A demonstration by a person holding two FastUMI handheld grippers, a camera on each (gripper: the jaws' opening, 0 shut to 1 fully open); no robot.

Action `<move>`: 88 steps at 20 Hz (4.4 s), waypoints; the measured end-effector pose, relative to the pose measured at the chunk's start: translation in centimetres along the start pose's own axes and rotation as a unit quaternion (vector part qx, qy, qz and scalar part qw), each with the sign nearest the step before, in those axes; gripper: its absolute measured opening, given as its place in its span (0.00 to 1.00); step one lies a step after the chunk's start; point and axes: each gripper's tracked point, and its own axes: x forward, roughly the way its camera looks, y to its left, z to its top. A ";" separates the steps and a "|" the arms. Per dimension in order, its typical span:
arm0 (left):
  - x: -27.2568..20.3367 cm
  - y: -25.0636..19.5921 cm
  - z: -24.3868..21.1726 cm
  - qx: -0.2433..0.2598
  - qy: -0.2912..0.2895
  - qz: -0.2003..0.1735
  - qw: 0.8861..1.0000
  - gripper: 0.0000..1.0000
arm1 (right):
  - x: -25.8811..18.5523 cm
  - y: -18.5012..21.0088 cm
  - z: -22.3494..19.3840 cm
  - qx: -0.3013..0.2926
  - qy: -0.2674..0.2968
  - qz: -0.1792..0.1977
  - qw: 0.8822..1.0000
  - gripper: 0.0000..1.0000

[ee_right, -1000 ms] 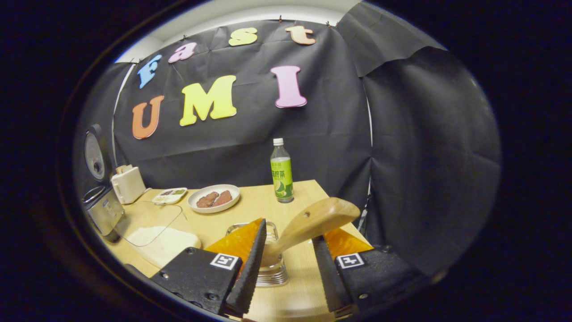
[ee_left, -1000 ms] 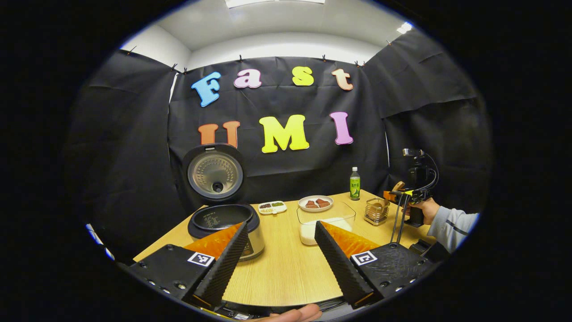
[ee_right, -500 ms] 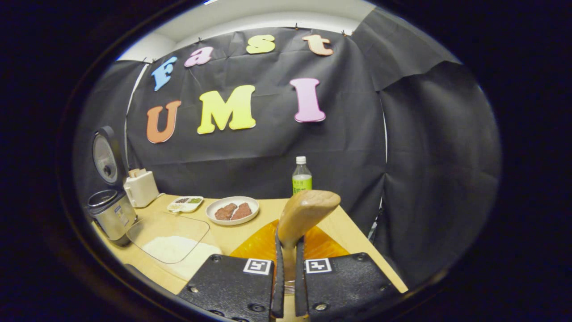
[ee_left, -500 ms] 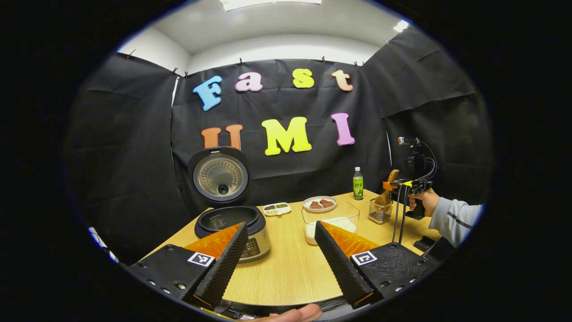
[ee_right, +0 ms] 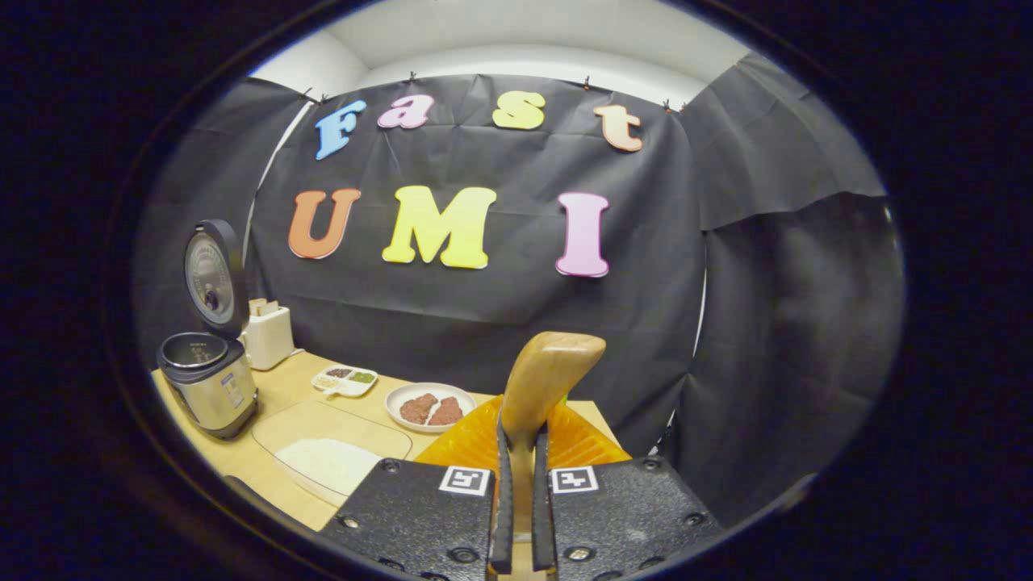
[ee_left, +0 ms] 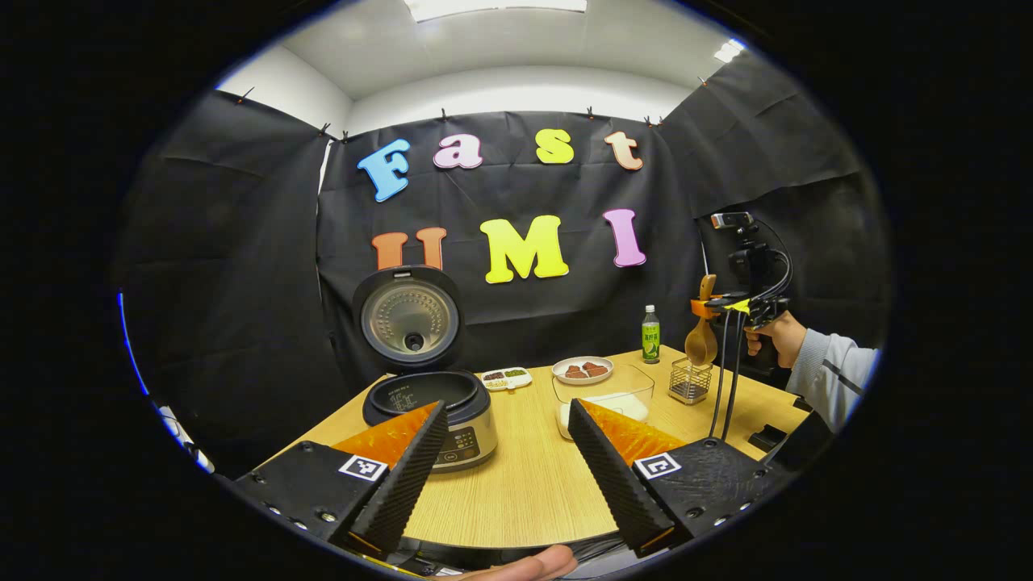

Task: Close the left gripper, press the button to open the rice cooker; take a wooden spoon from the chopstick holder with the right hand, scoop a spoonful of rice and pour it into the rice cooker, then put the wooden spoon back into the chopstick holder.

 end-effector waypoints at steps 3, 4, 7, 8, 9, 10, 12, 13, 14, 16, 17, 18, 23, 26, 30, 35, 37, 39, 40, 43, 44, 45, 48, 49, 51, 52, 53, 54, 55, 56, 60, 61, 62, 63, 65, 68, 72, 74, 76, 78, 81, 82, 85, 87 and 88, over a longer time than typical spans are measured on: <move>-0.4 0.3 0.0 -0.006 0.002 0.000 1.000 0.96 | -0.2 2.7 1.2 0.004 0.000 0.019 1.000 0.14; -0.2 0.5 0.0 -0.006 0.002 0.001 1.000 0.96 | -0.2 4.0 1.5 0.005 0.002 0.032 0.999 0.14; -0.4 1.0 -0.1 -0.001 0.004 0.004 1.000 0.96 | 0.1 6.8 2.0 0.015 0.007 0.050 0.999 0.14; -0.5 1.3 -0.1 0.001 0.004 0.006 1.000 0.96 | 0.3 7.7 2.1 0.019 0.008 0.052 0.998 0.13; -0.7 1.5 -0.2 0.001 0.005 0.007 1.000 0.96 | 0.5 8.7 2.3 0.023 0.007 0.055 0.998 0.13; -0.9 1.7 -0.3 0.001 0.005 0.008 1.000 0.96 | 0.9 9.8 2.1 0.025 0.009 0.059 0.998 0.13; -1.0 2.2 -0.4 -0.003 0.005 0.011 1.000 0.95 | 1.7 11.5 1.7 0.027 0.013 0.060 0.998 0.13; -1.1 2.6 -0.6 -0.006 0.006 0.013 1.000 0.95 | 2.1 12.3 1.3 0.032 0.018 0.059 0.998 0.13; -1.1 2.9 -0.7 -0.012 0.006 0.018 1.000 0.95 | 2.5 13.4 0.8 0.036 0.023 0.062 0.997 0.13; -0.9 3.2 -0.5 -0.028 0.008 0.023 0.999 0.95 | 3.7 15.0 -0.8 0.040 0.044 0.057 0.997 0.13; -1.0 3.2 -0.5 -0.036 0.006 0.021 0.999 0.96 | 4.4 15.4 -1.8 0.035 0.057 0.047 0.997 0.13; -1.0 3.2 -0.5 -0.042 0.004 0.018 0.999 0.96 | 4.9 15.9 -2.9 0.030 0.068 0.042 0.996 0.12; -1.4 4.3 -1.1 -0.043 0.002 0.023 0.999 0.96 | 6.3 17.4 -6.1 0.031 0.092 0.043 0.994 0.12; -1.3 4.5 -2.0 -0.048 0.010 0.024 0.999 0.96 | 6.8 16.9 -7.1 0.000 0.096 0.025 0.995 0.12; -1.4 4.7 -2.3 -0.054 0.015 0.026 0.998 0.96 | 6.7 16.5 -8.7 -0.015 0.121 0.004 0.992 0.13; -1.6 4.8 -2.0 -0.043 0.012 0.028 0.999 0.96 | 5.9 18.4 -10.2 0.017 0.143 0.014 0.989 0.13; -1.6 4.6 -2.1 -0.048 0.012 0.023 0.998 0.96 | 5.4 20.6 -11.4 0.079 0.169 0.032 0.982 0.13; -1.7 4.7 -2.1 -0.050 0.014 0.024 0.998 0.96 | 5.0 21.8 -11.2 0.108 0.168 0.039 0.979 0.13; -1.8 4.8 -1.8 -0.049 0.013 0.026 0.998 0.96 | 5.0 22.1 -11.1 0.118 0.168 0.039 0.978 0.13; -1.8 4.9 -1.9 -0.046 0.009 0.023 0.999 0.96 | 4.8 22.9 -10.9 0.180 0.173 0.056 0.967 0.13; -1.9 4.9 -2.0 -0.047 0.010 0.023 0.999 0.96 | 4.8 23.0 -10.8 0.202 0.176 0.061 0.961 0.13; -2.0 5.1 -2.2 -0.047 0.012 0.024 0.999 0.96 | 4.8 23.3 -10.7 0.216 0.179 0.068 0.957 0.13; -1.8 5.7 -2.6 -0.056 0.017 0.030 0.998 0.96 | 4.8 23.0 -10.6 0.258 0.184 0.076 0.945 0.13; -1.8 5.9 -2.7 -0.060 0.019 0.031 0.998 0.96 | 5.0 22.6 -10.7 0.269 0.186 0.074 0.942 0.13; -1.7 6.2 -3.0 -0.062 0.023 0.033 0.997 0.96 | 5.1 22.0 -10.6 0.294 0.185 0.075 0.935 0.13; -1.8 6.4 -3.1 -0.060 0.024 0.036 0.997 0.96 | 5.0 21.7 -10.5 0.310 0.183 0.074 0.930 0.13; -2.0 6.6 -3.0 -0.058 0.023 0.038 0.997 0.96 | 5.0 21.4 -10.3 0.326 0.180 0.077 0.925 0.13; -2.1 6.7 -3.1 -0.058 0.023 0.039 0.997 0.96 | 4.9 21.1 -10.1 0.339 0.176 0.077 0.921 0.13; -2.0 6.8 -3.2 -0.058 0.024 0.039 0.997 0.96 | 4.8 20.7 -9.8 0.355 0.170 0.077 0.916 0.13; -2.1 6.9 -3.2 -0.058 0.025 0.040 0.997 0.96 | 4.8 20.2 -9.6 0.370 0.166 0.077 0.911 0.13; -2.2 7.3 -3.7 -0.053 0.031 0.043 0.997 0.96 | 4.6 18.4 -9.1 0.433 0.152 0.077 0.885 0.13; -2.3 7.4 -3.7 -0.051 0.031 0.045 0.997 0.96 | 4.5 18.0 -9.0 0.444 0.151 0.075 0.880 0.13; -2.2 7.4 -3.7 -0.051 0.031 0.045 0.997 0.96 | 4.4 17.5 -8.8 0.456 0.147 0.073 0.875 0.13; -2.2 7.4 -3.7 -0.053 0.031 0.044 0.997 0.96 | 4.4 16.9 -8.7 0.469 0.142 0.070 0.869 0.13; -2.3 7.6 -3.5 -0.060 0.027 0.045 0.997 0.96 | 4.4 15.9 -8.7 0.489 0.137 0.066 0.859 0.13; -2.5 7.7 -3.6 -0.064 0.029 0.047 0.996 0.96 | 4.5 15.3 -9.1 0.510 0.136 0.065 0.847 0.13; -2.4 7.8 -3.7 -0.058 0.031 0.047 0.997 0.96 | 4.9 14.9 -8.4 0.550 0.121 0.082 0.822 0.13; -2.6 7.7 -3.5 -0.059 0.029 0.042 0.997 0.96 | 5.0 14.9 -8.1 0.572 0.119 0.088 0.807 0.13; -2.7 7.9 -3.4 -0.058 0.027 0.043 0.997 0.96 | 4.9 15.2 -7.6 0.600 0.120 0.098 0.785 0.13; -2.8 8.4 -3.6 -0.058 0.028 0.046 0.997 0.96 | 4.7 16.2 -6.6 0.631 0.124 0.121 0.756 0.13; -3.1 8.6 -3.8 -0.059 0.027 0.047 0.997 0.96 | 4.5 18.1 -5.4 0.675 0.135 0.148 0.710 0.12; -3.2 8.8 -3.9 -0.059 0.028 0.046 0.997 0.96 | 4.3 18.9 -4.9 0.681 0.137 0.156 0.703 0.13; -3.4 8.9 -4.1 -0.054 0.028 0.047 0.997 0.96 | 3.5 21.3 -2.9 0.676 0.138 0.178 0.702 0.12; -3.7 9.0 -4.1 -0.057 0.029 0.043 0.997 0.96 | 2.7 23.5 -1.3 0.664 0.139 0.199 0.708 0.12; -4.0 8.5 -4.1 -0.064 0.028 0.032 0.997 0.96 | 2.3 24.5 -0.5 0.654 0.137 0.210 0.713 0.12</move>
